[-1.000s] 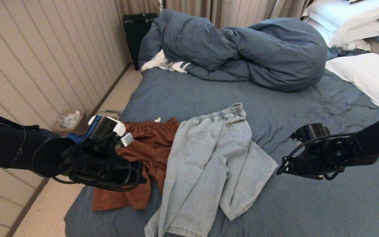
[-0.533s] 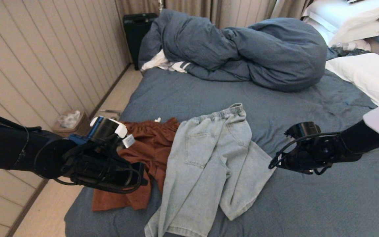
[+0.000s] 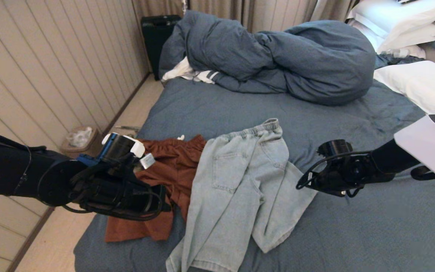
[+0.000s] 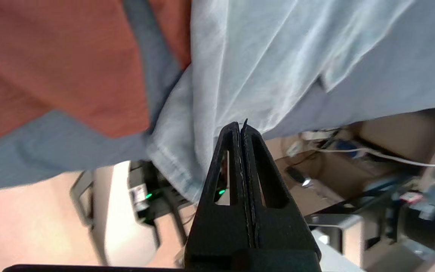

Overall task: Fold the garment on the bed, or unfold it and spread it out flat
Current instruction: Unford the blue shorts

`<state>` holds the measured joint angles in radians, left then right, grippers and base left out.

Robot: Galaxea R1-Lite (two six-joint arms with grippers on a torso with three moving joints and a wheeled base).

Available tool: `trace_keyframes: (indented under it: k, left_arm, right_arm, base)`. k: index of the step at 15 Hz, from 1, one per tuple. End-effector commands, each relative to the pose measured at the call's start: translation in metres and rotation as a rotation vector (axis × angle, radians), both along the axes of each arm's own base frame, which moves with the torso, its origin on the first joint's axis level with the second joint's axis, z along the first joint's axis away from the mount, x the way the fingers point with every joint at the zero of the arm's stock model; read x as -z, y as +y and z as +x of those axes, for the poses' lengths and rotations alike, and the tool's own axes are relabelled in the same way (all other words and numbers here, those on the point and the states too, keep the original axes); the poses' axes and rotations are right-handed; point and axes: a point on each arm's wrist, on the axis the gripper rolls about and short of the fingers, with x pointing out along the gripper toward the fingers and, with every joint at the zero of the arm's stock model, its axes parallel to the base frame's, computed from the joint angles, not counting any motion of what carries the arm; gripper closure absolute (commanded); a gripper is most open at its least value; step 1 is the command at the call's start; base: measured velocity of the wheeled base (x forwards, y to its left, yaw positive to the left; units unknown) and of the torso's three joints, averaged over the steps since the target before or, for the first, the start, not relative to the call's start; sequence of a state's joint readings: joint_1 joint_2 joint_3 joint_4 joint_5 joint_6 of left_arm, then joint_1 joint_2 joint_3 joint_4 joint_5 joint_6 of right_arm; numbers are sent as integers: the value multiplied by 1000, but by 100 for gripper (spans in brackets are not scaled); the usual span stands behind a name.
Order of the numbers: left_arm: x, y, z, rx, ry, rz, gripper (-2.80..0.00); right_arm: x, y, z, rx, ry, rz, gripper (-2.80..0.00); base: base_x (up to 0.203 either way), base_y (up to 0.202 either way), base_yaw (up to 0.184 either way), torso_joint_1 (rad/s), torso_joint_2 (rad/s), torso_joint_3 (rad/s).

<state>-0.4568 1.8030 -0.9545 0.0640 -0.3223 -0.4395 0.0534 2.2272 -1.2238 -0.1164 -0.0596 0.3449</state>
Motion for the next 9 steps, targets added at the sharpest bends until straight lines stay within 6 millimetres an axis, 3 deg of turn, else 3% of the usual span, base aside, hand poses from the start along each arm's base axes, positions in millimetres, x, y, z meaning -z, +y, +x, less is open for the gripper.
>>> trace_keyframes:
  k: [1, 4, 5, 9]
  left_arm:
    - [-1, 3, -1, -4, -8, -20, 0]
    - [0, 3, -2, -2, -4, -23, 0]
    - [0, 3, -2, -2, -3, -23, 0]
    - [0, 3, -2, -12, 3, -26, 0]
  right_arm:
    - [6, 1, 3, 1, 8, -1, -280]
    - [11, 2, 6, 0, 15, 0, -280]
    - [12, 2, 6, -1, 15, -1, 0]
    - [12, 2, 4, 0, 20, 1, 0]
  base:
    - [0, 0, 0, 0, 0, 0]
    - [0, 0, 0, 0, 0, 0]
    - [0, 0, 0, 0, 0, 0]
    - [0, 0, 0, 0, 0, 0]
